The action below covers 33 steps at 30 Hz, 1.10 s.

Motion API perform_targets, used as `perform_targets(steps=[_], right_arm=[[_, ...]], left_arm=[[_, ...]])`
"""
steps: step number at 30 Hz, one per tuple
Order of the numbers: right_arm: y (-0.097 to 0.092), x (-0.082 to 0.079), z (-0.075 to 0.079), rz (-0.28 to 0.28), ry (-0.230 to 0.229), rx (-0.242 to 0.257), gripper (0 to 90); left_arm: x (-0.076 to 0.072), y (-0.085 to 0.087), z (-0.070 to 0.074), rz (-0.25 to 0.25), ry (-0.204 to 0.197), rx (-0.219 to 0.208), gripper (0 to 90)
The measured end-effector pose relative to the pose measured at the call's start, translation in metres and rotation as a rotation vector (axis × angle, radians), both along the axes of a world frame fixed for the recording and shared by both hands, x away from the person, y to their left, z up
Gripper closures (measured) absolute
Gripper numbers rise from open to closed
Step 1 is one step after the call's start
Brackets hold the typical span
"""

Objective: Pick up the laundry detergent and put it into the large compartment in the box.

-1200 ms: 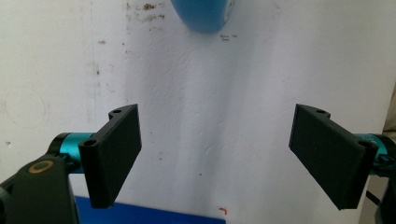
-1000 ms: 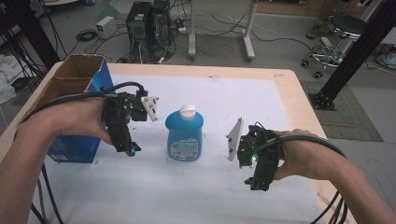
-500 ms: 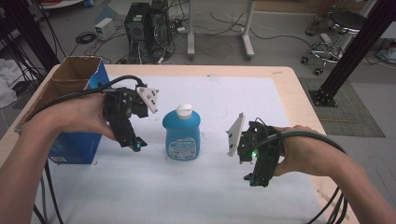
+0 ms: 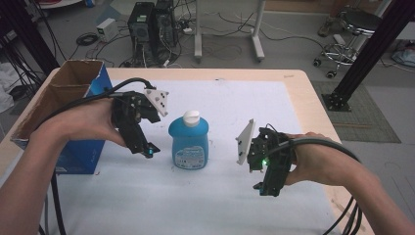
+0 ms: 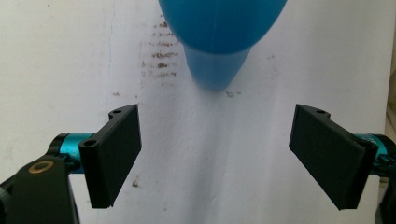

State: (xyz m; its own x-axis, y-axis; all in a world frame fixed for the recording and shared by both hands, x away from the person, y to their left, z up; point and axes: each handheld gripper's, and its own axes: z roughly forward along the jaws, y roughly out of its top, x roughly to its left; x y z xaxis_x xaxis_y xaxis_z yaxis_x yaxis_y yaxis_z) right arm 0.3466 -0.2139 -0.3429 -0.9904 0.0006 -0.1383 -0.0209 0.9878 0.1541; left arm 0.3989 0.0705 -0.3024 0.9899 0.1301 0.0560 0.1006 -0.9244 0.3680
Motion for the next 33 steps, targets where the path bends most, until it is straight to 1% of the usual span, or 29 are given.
perform_targets(steps=[1, 2, 6, 8, 9, 10, 16, 21, 24, 26, 27, 33], right_arm=[[0.0, 0.0, 0.0, -0.002, -0.002, 0.002, 12.3], [0.0, 0.0, 0.0, -0.004, -0.003, 0.004, 12.3], [-0.002, 0.0, 0.001, -0.002, -0.006, 0.005, 12.3], [-0.003, -0.001, 0.001, -0.014, -0.006, 0.002, 12.3], [-0.003, 0.0, 0.001, -0.008, -0.007, 0.0, 12.3], [-0.003, -0.001, 0.001, -0.012, -0.007, 0.003, 12.3], [-0.003, -0.002, 0.002, -0.016, -0.008, 0.003, 12.2], [-0.004, -0.002, 0.001, -0.027, -0.011, 0.006, 12.3], [-0.004, -0.002, 0.002, -0.024, -0.014, 0.001, 12.3], [-0.005, -0.003, 0.002, -0.031, -0.011, 0.005, 12.3], [-0.005, -0.003, 0.002, -0.032, -0.012, 0.006, 12.3], [-0.006, -0.003, 0.002, -0.032, -0.016, 0.002, 12.2]], left_arm=[[0.0, -0.001, 0.0, 0.002, 0.0, -0.008, 17.0], [0.001, -0.003, 0.0, -0.006, -0.004, -0.01, 17.0], [0.002, -0.009, -0.001, -0.002, -0.009, -0.022, 17.0], [0.003, -0.012, -0.001, -0.008, -0.01, -0.038, 17.0], [0.003, -0.013, -0.002, -0.009, -0.008, -0.046, 17.0], [0.003, -0.014, -0.002, -0.002, -0.007, -0.062, 17.0], [0.005, -0.021, -0.006, -0.007, -0.005, -0.102, 17.0], [0.005, -0.026, -0.009, -0.009, -0.002, -0.114, 17.0], [0.005, -0.029, -0.01, -0.01, 0.002, -0.139, 17.0], [0.005, -0.031, -0.01, -0.01, 0.007, -0.156, 17.0], [0.006, -0.032, -0.009, -0.017, 0.007, -0.159, 17.0], [0.006, -0.04, -0.01, -0.015, 0.015, -0.199, 17.0]])
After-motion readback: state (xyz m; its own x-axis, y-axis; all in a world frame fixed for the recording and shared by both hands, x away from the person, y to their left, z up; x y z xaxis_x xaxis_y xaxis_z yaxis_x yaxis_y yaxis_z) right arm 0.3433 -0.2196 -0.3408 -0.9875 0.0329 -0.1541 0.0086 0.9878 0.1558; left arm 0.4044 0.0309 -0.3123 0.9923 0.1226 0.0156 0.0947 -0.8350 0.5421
